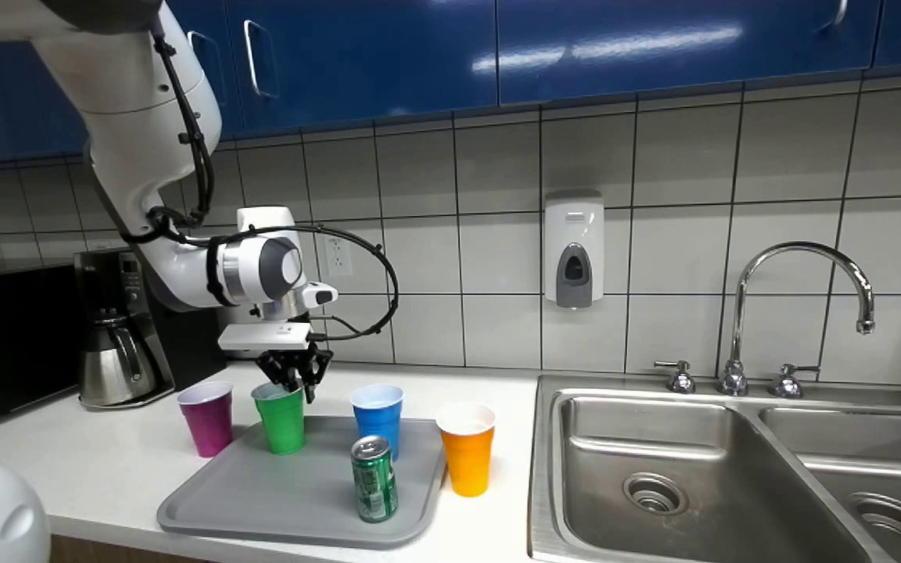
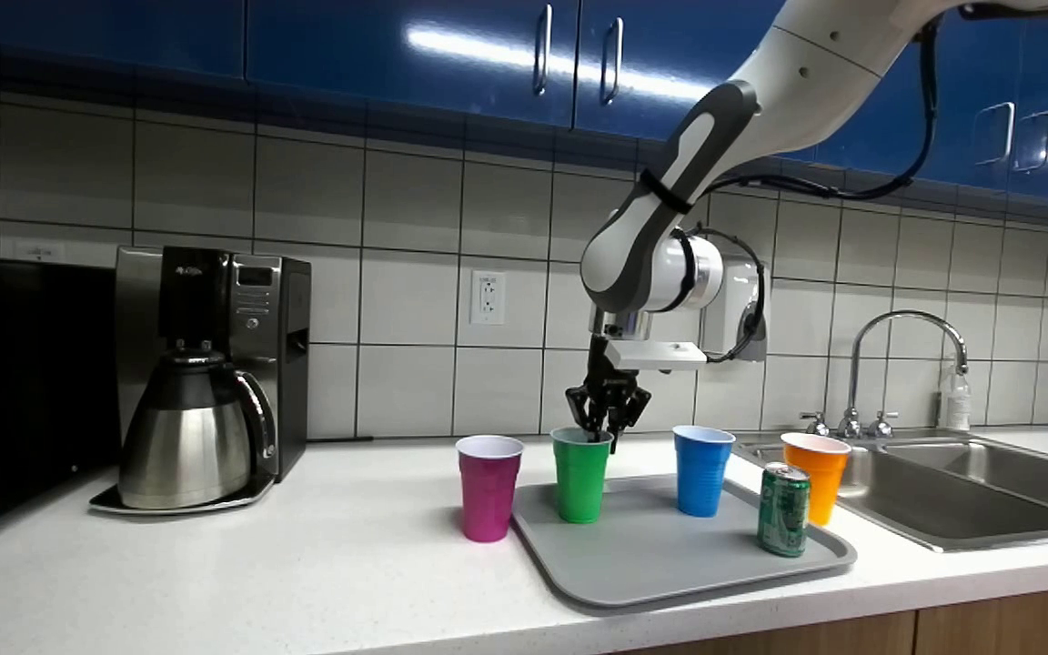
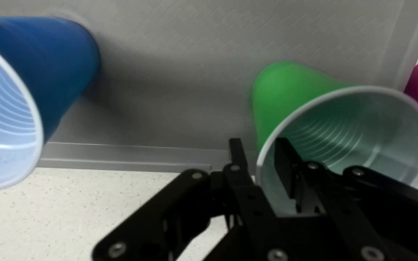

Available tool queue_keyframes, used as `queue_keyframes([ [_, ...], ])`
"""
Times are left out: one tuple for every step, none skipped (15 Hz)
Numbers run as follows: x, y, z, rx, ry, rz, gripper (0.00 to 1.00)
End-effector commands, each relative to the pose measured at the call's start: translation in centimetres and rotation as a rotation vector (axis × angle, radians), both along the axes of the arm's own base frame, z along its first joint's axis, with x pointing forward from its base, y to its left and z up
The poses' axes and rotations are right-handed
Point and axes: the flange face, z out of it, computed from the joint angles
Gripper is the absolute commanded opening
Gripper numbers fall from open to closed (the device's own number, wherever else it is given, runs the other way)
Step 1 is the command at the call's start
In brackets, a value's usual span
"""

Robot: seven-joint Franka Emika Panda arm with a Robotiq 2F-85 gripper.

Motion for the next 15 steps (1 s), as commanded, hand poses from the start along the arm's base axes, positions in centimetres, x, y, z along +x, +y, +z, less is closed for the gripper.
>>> queue_keyframes([
  [-0.5, -0.3, 0.9, 0.010, 0.000, 0.021, 0.61],
  [-0.5, -0.4, 1.0, 0.011, -0.003, 0.021, 0.68],
  [-0.4, -0.4, 1.2, 0.012, -0.006, 0.021, 0.75],
  [-0.3, -0.4, 1.4, 0.013, -0.008, 0.022, 0.83],
  [-0.2, -0.5, 1.7, 0.012, -0.010, 0.022, 0.90],
  [-0.2, -0.5, 2.0, 0.013, -0.010, 0.027, 0.98],
  [0.0, -0.6, 2.5, 0.014, -0.017, 0.030, 1.00],
  [0.0, -0.7, 3.0, 0.018, -0.026, 0.035, 1.00],
  [0.1, -0.8, 3.7, 0.023, -0.034, 0.039, 1.00],
  [0.1, -0.9, 4.2, 0.027, -0.042, 0.045, 1.00],
  [0.1, -1.0, 4.7, 0.030, -0.049, 0.050, 1.00],
  [0.0, -1.0, 5.1, 0.037, -0.051, 0.059, 1.00],
  [-0.1, -1.0, 5.5, 0.036, -0.058, 0.065, 1.00],
  [-0.1, -1.0, 5.8, 0.038, -0.060, 0.072, 1.00],
  [-0.2, -0.9, 6.1, 0.040, -0.064, 0.078, 1.00],
])
